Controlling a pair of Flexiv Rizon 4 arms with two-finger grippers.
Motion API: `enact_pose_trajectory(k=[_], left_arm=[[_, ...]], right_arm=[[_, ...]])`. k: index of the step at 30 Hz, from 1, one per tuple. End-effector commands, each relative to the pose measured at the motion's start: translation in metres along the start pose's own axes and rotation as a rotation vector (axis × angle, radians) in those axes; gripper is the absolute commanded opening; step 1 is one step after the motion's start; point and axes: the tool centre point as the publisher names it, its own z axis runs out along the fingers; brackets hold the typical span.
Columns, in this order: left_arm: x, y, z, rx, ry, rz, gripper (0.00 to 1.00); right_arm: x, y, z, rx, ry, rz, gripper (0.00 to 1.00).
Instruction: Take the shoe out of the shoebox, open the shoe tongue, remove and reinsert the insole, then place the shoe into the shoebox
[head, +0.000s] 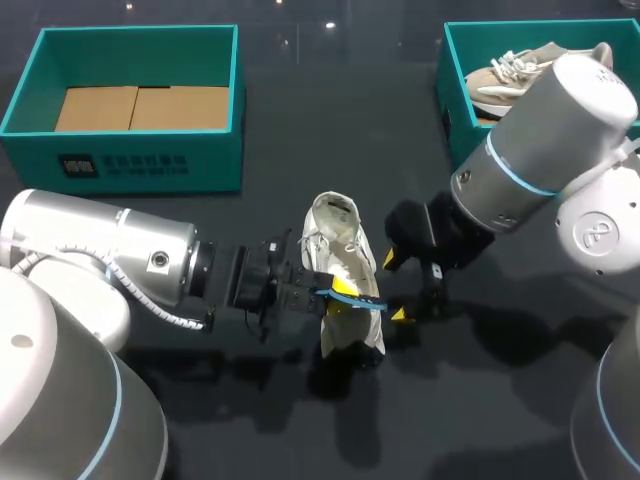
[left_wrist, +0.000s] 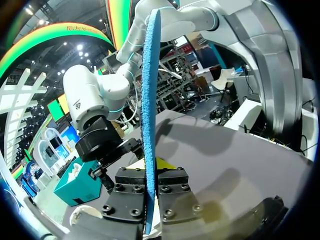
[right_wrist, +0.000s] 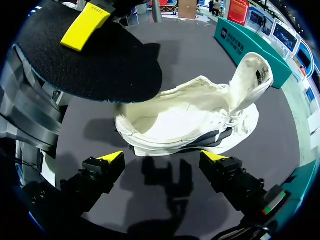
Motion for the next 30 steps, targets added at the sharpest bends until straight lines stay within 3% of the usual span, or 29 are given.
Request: enact_pose_trajectory(k=[1, 11, 21, 30], left_arm=[[0.004, -0.001, 0.002, 0.013, -0.003, 0.017, 0.0], [0.007, 0.0, 0.012, 0.066, 0.008, 0.056, 0.0], [-0.002, 0.005, 0.029, 0.097, 0.003, 0.046, 0.0], [-0.005, 0.011, 0.037, 0.116, -0.061, -0.008, 0.0]], right_arm=[[-0.006, 0.003, 0.005, 0.017, 0.006, -0.009, 1.0], [-0.006, -0.004, 0.012, 0.017, 0.012, -0.018, 1.0], [-0.005, -0.004, 0.012, 0.016, 0.012, -0.018, 1.0], [-0.005, -0.004, 0.012, 0.016, 0.012, -0.018, 1.0]])
